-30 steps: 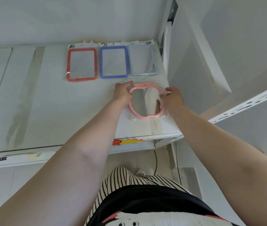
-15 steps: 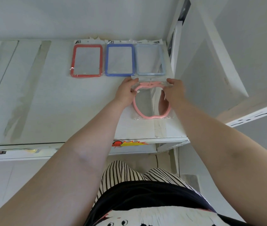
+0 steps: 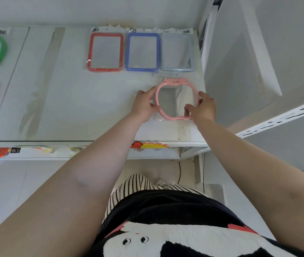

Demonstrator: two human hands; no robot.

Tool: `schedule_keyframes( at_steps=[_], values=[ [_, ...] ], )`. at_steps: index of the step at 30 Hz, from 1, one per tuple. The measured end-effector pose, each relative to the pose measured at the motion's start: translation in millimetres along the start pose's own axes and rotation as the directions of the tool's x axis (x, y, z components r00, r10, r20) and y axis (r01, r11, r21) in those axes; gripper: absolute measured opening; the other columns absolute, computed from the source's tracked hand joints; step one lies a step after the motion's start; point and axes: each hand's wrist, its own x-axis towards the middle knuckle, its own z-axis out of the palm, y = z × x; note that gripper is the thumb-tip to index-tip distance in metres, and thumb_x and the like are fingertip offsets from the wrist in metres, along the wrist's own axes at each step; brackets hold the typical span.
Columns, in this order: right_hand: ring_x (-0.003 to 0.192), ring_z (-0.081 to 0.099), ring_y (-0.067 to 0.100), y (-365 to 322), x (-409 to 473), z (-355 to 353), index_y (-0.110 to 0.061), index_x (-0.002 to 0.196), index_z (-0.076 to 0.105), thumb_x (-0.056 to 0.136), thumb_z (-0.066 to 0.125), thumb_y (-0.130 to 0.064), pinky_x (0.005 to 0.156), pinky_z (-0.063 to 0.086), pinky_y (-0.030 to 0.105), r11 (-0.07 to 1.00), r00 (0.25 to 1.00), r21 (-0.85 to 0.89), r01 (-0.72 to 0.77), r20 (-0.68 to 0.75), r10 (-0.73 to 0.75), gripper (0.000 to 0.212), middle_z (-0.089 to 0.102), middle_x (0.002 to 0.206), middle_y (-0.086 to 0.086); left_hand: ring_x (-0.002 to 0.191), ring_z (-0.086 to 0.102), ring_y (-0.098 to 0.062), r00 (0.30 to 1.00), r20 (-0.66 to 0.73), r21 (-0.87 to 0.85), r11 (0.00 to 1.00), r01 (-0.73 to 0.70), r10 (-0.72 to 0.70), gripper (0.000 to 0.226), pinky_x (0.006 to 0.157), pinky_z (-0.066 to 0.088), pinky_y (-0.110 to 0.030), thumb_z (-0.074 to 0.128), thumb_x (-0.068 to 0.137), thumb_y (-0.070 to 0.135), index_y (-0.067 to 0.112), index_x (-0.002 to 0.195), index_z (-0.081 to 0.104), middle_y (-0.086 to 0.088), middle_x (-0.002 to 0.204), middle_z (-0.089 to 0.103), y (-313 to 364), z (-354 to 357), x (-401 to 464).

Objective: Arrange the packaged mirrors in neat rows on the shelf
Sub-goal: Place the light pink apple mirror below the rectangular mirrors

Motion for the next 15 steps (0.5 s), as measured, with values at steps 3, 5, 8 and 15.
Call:
schedule_keyframes(
  at_steps=[3,5,8,15],
  values=[
    [0.109,0.056,0.03,-1.0,0.1,-3.2,-0.021,0.138,0.044,0.081,0.069,-0.016,0.097,0.049,0.043,1.0,1.0,0.023,-0.015,0.006,0.015,0.061,0.042,0.126,0.009,0.079,0.057,-0.024,1.0,-0.005,0.016,1.0,-0.02,0.02,0.064,0.095,0.05,-0.033,0.066,0.083,0.004,0.023,0.14,0.044,-0.008,0.105,0.038,5.2,3.2,-2.2],
    [0.116,0.05,0.03,-2.0,2.5,-3.7,-0.023,0.14,0.042,0.08,0.069,-0.02,0.099,0.047,0.042,1.0,1.0,-0.012,-0.018,-0.021,0.017,0.066,0.041,0.13,0.009,0.088,0.057,-0.027,1.0,-0.015,0.024,1.0,0.001,0.0,0.063,0.097,0.048,-0.032,0.066,0.083,0.008,0.021,0.141,0.044,-0.012,0.11,0.041,5.7,3.4,-1.6],
    [0.129,0.034,0.029,-14.0,12.0,-6.7,-0.027,0.14,0.043,0.084,0.065,-0.027,0.104,0.039,0.04,0.997,0.991,-0.06,0.053,-0.12,-0.06,0.06,0.04,0.137,0.008,0.113,0.053,-0.029,0.988,-0.153,0.124,0.992,-0.001,0.02,0.057,0.103,0.042,-0.032,0.063,0.088,0.023,0.017,0.142,0.043,-0.015,0.127,0.046,4.0,-4.9,9.1],
    [0.132,0.04,0.031,-82.6,78.8,19.2,-0.028,0.14,0.045,0.091,0.054,-0.04,0.108,0.029,0.038,0.907,0.92,-0.209,0.365,-0.065,-0.386,0.052,0.049,0.14,0.009,0.148,0.015,-0.033,0.945,-0.259,0.409,0.909,-0.079,0.199,0.047,0.12,0.016,-0.038,0.043,0.099,0.027,0.021,0.146,0.037,-0.014,0.156,0.025,15.1,-45.8,87.5]
  ],
)
